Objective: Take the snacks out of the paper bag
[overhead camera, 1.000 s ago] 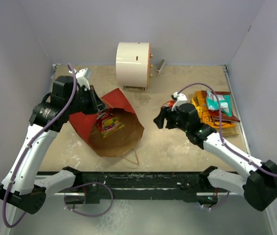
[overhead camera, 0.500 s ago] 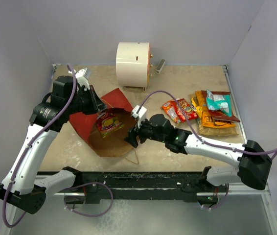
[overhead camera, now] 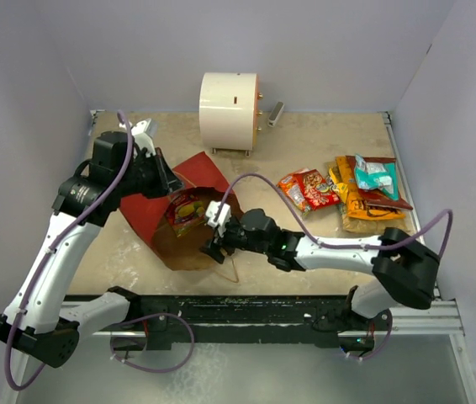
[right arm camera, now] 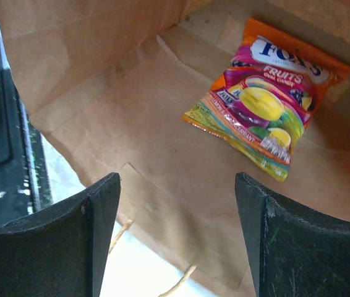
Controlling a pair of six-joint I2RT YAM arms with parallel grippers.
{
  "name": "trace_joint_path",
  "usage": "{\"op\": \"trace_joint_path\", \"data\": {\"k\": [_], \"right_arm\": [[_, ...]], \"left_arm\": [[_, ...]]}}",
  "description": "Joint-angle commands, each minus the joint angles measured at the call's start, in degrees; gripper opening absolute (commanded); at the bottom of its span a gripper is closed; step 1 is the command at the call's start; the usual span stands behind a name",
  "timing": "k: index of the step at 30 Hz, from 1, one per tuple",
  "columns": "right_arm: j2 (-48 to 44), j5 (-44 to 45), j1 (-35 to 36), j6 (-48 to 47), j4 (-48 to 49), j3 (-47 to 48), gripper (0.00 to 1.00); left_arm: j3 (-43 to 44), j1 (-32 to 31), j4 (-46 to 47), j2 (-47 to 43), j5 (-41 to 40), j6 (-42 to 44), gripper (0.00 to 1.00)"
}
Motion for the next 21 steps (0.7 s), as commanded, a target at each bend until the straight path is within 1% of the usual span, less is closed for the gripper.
{"op": "trace_joint_path", "data": {"k": [1, 3, 6, 8, 11, 13, 17, 18, 21], "right_arm": [[4.14, 0.29, 1.76, -13.04, 11.93, -0.84, 0.76], [6.53, 0.83, 1.92, -19.03, 13.92, -0.39, 0.76], [11.07, 3.48, 1.96, -29.32, 14.08, 2.06, 0.78], [14.49, 5.75, 2.00, -36.53, 14.06, 4.25, 0.78], [20.06, 6.28, 1.91, -40.79, 15.13, 7.61, 0.79], [23.69, 7.22, 1.88, -44.03, 17.22, 9.61, 0.79], [29.33, 7.83, 1.86, -49.36, 18.70, 13.61, 0.79], [30.37, 7.97, 1.90, -50.85, 18.75, 16.13, 0.80], [33.49, 9.23, 1.84, -55.49, 19.19, 17.81, 0.80]], "left_arm": [[-0.05, 0.21, 0.92, 0.42, 2.05, -1.30, 0.00], [0.18, 0.26, 0.71, 0.56, 2.16, -0.91, 0.00], [1.04, 0.24, -0.60, 0.49, 1.91, 0.91, 0.00], [2.19, 0.20, -3.35, 0.06, -0.47, 3.21, 0.00], [3.59, 0.22, -9.18, -1.18, -5.83, 5.50, 0.00], [3.83, 0.22, -12.21, -1.99, -7.63, 6.36, 0.00], [4.61, 0.19, -14.82, -1.14, -7.56, 6.80, 0.00], [5.22, 0.19, -14.89, -0.48, -7.20, 6.69, 0.00], [8.18, 0.23, -15.02, 1.87, -5.64, 7.33, 0.00]]}}
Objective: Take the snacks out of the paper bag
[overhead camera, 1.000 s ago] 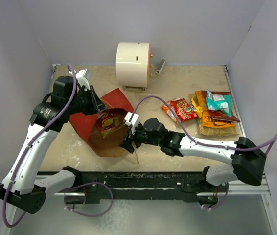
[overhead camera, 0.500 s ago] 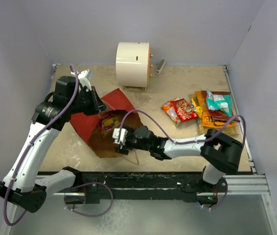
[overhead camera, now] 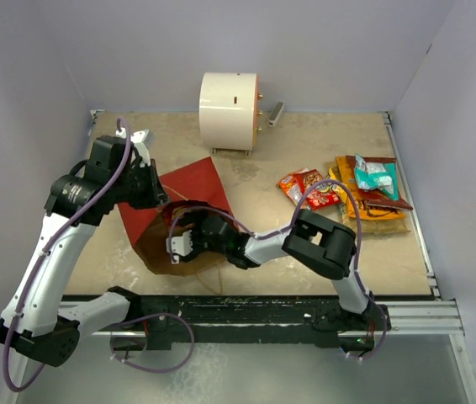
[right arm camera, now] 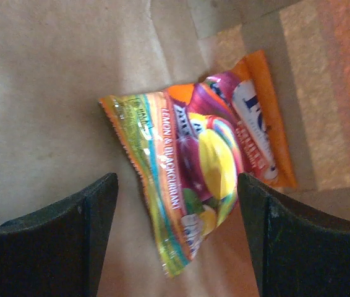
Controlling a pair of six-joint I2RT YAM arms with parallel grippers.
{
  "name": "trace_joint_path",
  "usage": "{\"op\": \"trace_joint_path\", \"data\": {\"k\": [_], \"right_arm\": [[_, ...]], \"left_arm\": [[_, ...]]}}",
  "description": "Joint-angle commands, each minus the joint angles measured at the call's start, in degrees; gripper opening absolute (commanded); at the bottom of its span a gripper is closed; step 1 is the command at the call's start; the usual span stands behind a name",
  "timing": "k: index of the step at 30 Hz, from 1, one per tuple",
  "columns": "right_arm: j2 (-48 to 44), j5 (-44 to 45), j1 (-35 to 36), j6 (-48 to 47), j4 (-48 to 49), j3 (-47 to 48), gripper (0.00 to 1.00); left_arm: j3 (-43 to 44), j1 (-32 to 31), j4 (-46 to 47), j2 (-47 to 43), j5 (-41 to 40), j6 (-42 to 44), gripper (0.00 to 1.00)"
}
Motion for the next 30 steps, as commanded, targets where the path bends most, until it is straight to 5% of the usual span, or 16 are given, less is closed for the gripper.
{"op": "trace_joint_path", "data": {"k": [1, 19, 30], "right_arm": [[2.50, 3.18, 0.00, -10.68, 5.61, 4.25, 0.80], [16.27, 10.92, -0.90, -25.49, 13.64, 15.18, 0.83], [18.91, 8.43, -5.18, -26.34, 11.00, 22.95, 0.73]], "left_arm": [[5.50, 0.26, -1.04, 2.62, 0.30, 2.38, 0.00], [7.10, 0.20, -0.54, 3.41, 8.07, 4.61, 0.00], [9.33, 0.25, -1.34, 4.52, 8.53, 7.27, 0.00]]}}
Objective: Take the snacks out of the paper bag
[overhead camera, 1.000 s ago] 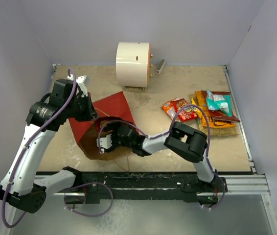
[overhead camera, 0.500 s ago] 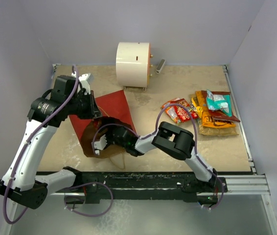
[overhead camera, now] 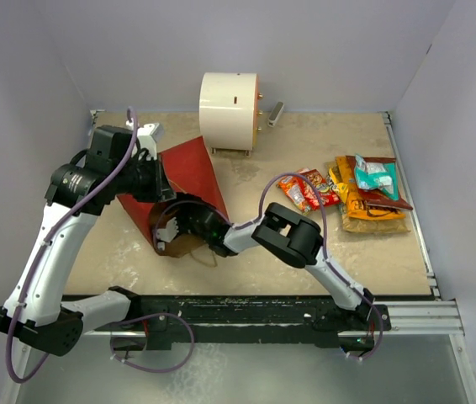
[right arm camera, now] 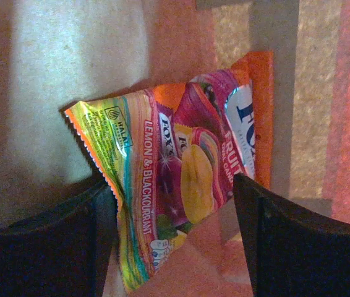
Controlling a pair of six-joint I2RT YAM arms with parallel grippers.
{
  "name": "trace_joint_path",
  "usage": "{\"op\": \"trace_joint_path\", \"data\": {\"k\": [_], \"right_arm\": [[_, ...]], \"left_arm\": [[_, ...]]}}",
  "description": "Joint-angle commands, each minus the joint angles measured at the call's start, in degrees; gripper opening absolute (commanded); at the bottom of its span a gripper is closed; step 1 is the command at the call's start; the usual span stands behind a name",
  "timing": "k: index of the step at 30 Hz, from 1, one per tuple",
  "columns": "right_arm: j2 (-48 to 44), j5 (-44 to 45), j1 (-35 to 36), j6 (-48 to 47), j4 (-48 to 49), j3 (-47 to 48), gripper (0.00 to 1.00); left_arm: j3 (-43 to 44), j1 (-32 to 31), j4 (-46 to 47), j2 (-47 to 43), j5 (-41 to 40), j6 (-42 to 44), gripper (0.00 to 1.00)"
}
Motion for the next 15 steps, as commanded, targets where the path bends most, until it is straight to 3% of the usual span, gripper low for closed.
{"op": "trace_joint_path", "data": {"k": [1, 3, 15], "right_arm": [[0.25, -0.12, -2.58, -1.24, 0.23, 4.58, 0.72], [0.81, -0.49, -3.01, -1.23, -0.64, 5.74, 0.66], [-1.20, -0.90, -4.17, 1.86, -3.52, 6.57, 0.06]], "left_arm": [[2.74, 0.27, 1.01, 0.24, 2.06, 1.72, 0.00], [2.77, 0.26, 1.50, 0.42, 2.69, 1.79, 0.00], [3.28, 0.26, 3.43, 1.09, 1.88, 0.89, 0.00]]}}
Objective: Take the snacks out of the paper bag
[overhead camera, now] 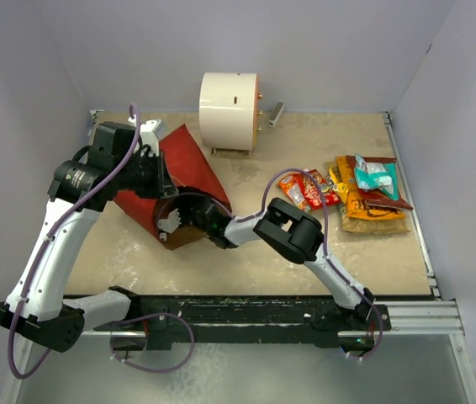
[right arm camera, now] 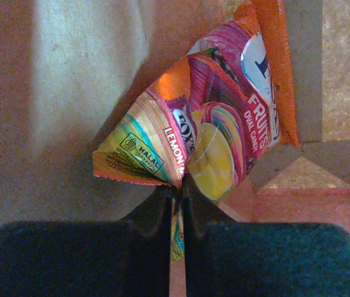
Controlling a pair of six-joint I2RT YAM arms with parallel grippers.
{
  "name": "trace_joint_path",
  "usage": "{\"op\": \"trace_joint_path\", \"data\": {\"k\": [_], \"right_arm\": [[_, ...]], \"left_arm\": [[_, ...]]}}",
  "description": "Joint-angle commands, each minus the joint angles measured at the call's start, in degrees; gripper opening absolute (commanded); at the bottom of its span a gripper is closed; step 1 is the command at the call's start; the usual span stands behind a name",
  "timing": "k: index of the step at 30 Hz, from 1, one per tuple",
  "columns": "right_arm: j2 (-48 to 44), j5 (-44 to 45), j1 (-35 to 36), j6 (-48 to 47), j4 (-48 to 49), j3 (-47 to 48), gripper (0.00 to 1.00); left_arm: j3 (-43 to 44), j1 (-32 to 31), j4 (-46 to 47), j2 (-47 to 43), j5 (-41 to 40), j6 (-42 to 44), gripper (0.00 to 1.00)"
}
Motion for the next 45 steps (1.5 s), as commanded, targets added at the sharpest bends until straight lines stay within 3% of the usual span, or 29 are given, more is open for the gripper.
{"op": "trace_joint_path", "data": {"k": [1, 14, 23, 30, 34, 45], "right_arm": [[-3.25, -0.71, -0.66, 2.78, -0.18, 2.12, 0.04], [-19.86, -12.01, 1.12, 18.99, -10.14, -13.11, 0.00], [-36.45, -26.03, 1.25, 29.23, -23.41, -25.20, 0.00], [-51.37, -33.60, 1.31, 39.15, -27.56, -32.28, 0.00], [-61.42, -34.49, 1.31, 43.75, -34.09, -34.44, 0.00], [-85.73, -22.64, 1.02, 51.55, -51.40, -32.16, 0.00]], "left_arm": [[2.50, 0.17, 2.56, -0.42, 0.93, 0.11, 0.00], [1.87, 0.19, 6.47, -0.48, -3.16, -3.27, 0.00], [-1.11, 0.24, 11.74, -2.08, -3.02, -6.41, 0.00], [-5.00, 0.20, 16.21, -2.82, -2.29, -9.94, 0.00], [-5.51, 0.18, 15.64, -1.63, -3.55, -11.84, 0.00], [-10.21, 0.20, 18.06, -2.35, -4.94, -17.98, 0.00]]}}
